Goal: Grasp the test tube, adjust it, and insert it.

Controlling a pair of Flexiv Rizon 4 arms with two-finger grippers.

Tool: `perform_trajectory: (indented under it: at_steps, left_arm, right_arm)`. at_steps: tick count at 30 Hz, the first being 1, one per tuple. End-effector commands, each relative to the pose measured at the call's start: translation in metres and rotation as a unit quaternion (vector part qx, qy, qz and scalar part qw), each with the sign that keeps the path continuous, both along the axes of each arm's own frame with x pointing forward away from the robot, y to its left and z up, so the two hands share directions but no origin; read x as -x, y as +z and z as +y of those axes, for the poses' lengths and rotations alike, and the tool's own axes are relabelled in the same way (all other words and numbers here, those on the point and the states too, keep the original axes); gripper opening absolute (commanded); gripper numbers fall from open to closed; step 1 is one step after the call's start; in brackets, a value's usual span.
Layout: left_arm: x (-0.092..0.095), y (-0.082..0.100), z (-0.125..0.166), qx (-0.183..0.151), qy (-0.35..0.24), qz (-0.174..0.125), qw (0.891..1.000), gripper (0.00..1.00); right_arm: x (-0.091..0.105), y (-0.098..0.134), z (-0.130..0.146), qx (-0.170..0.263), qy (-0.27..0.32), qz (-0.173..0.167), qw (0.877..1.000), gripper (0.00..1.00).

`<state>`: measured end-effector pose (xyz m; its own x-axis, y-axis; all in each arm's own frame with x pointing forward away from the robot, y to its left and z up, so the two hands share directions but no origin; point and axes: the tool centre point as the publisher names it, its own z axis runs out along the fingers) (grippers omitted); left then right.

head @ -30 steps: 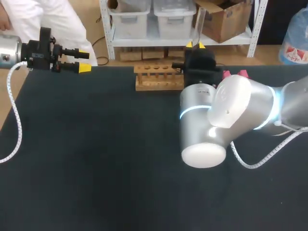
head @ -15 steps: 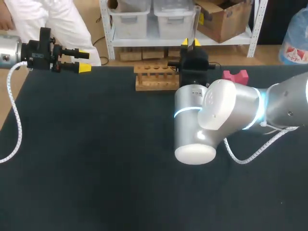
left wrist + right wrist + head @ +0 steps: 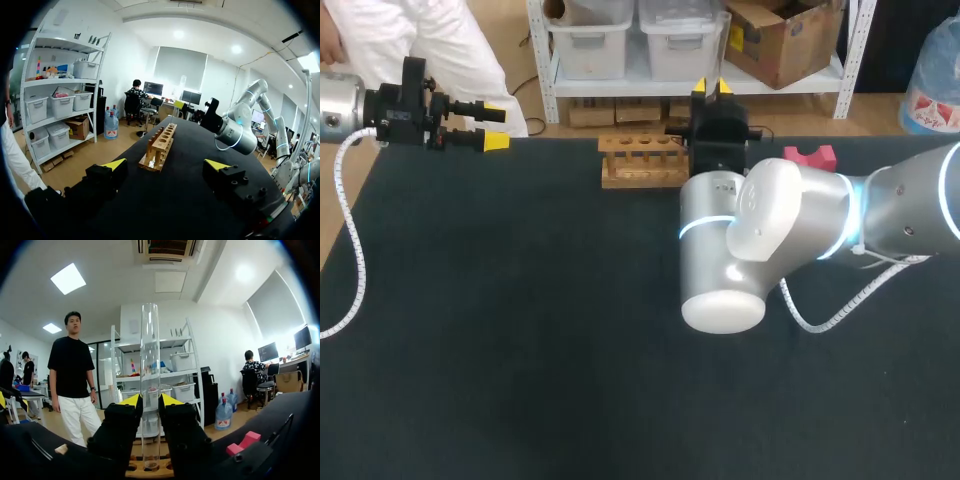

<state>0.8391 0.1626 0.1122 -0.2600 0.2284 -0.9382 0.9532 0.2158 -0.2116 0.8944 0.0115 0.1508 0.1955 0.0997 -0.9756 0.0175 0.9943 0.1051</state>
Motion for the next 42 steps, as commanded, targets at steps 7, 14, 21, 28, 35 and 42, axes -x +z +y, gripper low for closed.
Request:
perform_trajectory:
  at_steps: [7, 14, 21, 28, 35, 42]
  left_arm:
    - [0.000, -0.001, 0.000, 0.000, 0.000, -0.001, 1.000, 1.00]
    - [0.000, -0.001, 0.000, 0.000, 0.000, -0.001, 1.000, 1.00]
    - [0.000, -0.001, 0.000, 0.000, 0.000, -0.001, 1.000, 1.00]
    - [0.000, -0.001, 0.000, 0.000, 0.000, -0.001, 1.000, 1.00]
    - [0.000, -0.001, 0.000, 0.000, 0.000, -0.001, 1.000, 1.00]
    - [0.000, -0.001, 0.000, 0.000, 0.000, -0.001, 1.000, 1.00]
  right_arm:
    - [-0.007, -0.008, -0.003, 0.015, 0.097, -0.006, 0.995, 0.00]
    - [-0.009, -0.012, -0.003, 0.017, 0.102, -0.003, 0.995, 0.00]
    - [-0.012, -0.015, -0.003, 0.013, 0.102, -0.002, 0.995, 0.00]
    - [-0.014, -0.019, -0.003, 0.010, 0.103, 0.003, 0.995, 0.00]
    - [-0.016, -0.025, -0.002, 0.007, 0.103, 0.009, 0.995, 0.00]
    - [-0.015, -0.031, 0.000, 0.004, 0.105, 0.018, 0.994, 0.00]
